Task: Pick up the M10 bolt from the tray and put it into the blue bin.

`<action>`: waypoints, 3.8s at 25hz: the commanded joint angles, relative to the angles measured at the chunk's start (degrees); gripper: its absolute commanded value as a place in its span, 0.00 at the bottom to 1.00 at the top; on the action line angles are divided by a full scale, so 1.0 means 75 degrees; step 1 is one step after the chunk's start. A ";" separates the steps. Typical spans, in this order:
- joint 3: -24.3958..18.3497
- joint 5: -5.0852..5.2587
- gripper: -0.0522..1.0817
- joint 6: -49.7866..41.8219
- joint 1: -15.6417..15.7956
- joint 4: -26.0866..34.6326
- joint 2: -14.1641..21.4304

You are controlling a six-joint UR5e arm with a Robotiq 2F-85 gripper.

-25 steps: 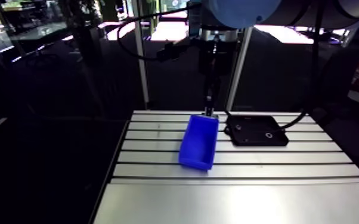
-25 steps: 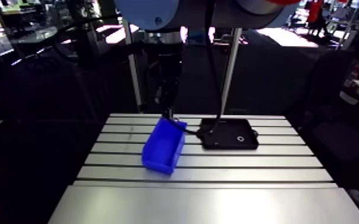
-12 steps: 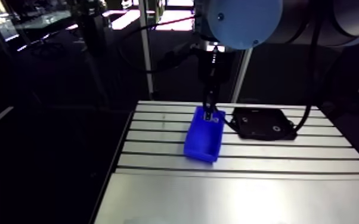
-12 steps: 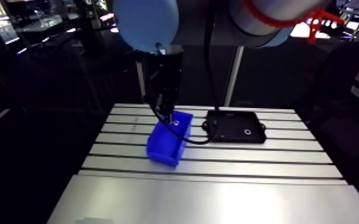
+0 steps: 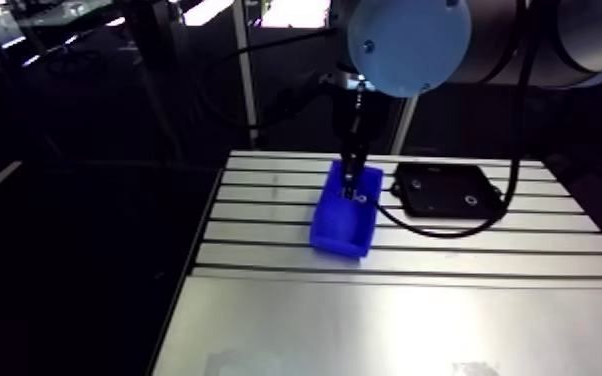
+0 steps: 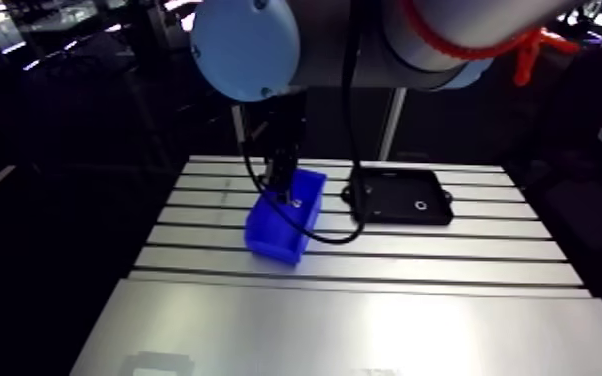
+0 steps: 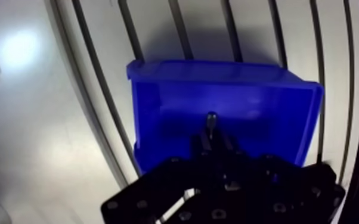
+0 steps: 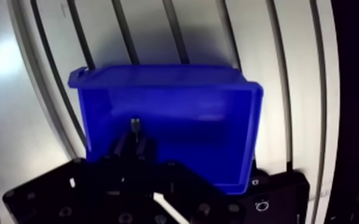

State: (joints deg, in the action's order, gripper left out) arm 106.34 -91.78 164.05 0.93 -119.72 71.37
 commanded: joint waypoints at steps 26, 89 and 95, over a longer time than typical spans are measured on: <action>0.0218 -0.0002 0.84 -0.0056 -0.0065 -0.0603 -0.0792; -0.4353 0.0115 0.06 -0.9574 -0.0674 0.4836 0.0860; -0.4353 0.0103 0.06 -0.9680 -0.0815 0.4882 0.1071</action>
State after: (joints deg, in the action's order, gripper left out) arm 73.79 -90.93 92.32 -4.36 -83.31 78.27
